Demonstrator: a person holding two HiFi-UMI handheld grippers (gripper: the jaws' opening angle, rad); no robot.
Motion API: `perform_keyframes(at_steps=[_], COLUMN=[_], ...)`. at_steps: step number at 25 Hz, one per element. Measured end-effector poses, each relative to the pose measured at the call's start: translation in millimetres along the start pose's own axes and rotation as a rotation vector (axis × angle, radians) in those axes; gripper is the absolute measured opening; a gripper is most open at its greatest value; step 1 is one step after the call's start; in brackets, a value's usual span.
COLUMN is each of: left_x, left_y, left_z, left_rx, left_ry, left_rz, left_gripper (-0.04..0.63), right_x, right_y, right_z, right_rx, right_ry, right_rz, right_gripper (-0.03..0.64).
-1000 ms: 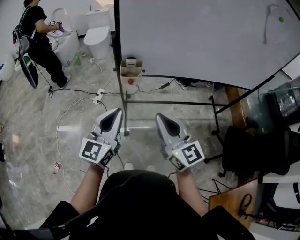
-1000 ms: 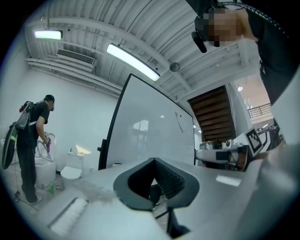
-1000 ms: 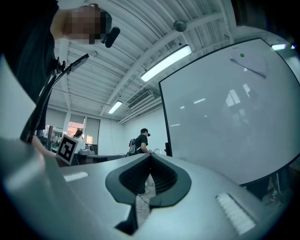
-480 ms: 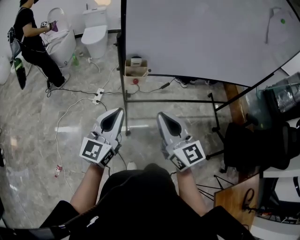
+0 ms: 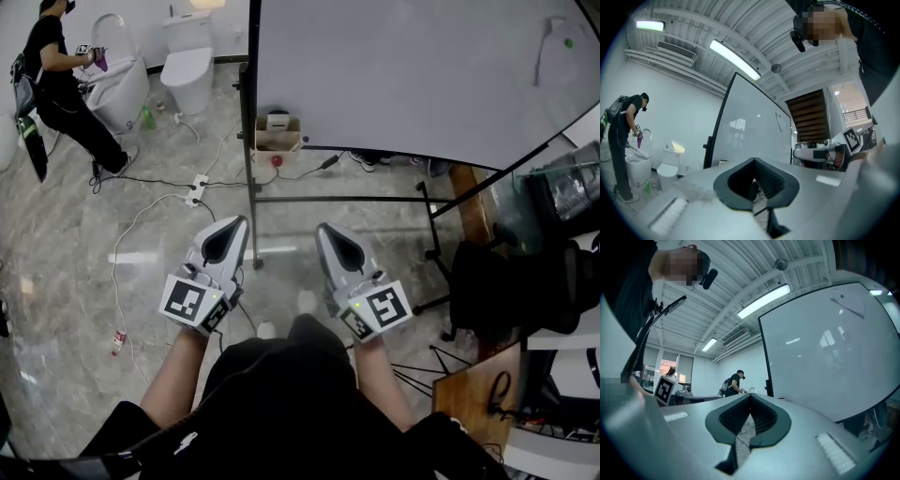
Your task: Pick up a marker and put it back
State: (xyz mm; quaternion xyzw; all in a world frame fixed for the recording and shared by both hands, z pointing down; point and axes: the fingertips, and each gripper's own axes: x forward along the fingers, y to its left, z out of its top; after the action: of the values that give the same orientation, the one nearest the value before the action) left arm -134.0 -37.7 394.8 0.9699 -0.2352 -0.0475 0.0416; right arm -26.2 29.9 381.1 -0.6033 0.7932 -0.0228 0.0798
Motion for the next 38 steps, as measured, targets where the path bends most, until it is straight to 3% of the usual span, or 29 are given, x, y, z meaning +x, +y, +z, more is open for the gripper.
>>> perform_keyframes(at_steps=[10,21,38], left_x=[25,85,176], left_y=[15,44,52], left_z=[0,5,-6], left_rx=[0.004,0.016,0.022], left_ry=[0.003,-0.006,-0.003], left_rz=[0.035,0.111,0.242], left_gripper=[0.000,0.000,0.000], right_x=[24,78,128], right_y=[-29,-86,-175], right_z=[3,6,-17], right_rx=[0.008,0.008,0.027], right_ry=[-0.006,0.013,0.124], right_rz=[0.028,0.119,0.288], right_gripper=[0.009,0.009,0.012])
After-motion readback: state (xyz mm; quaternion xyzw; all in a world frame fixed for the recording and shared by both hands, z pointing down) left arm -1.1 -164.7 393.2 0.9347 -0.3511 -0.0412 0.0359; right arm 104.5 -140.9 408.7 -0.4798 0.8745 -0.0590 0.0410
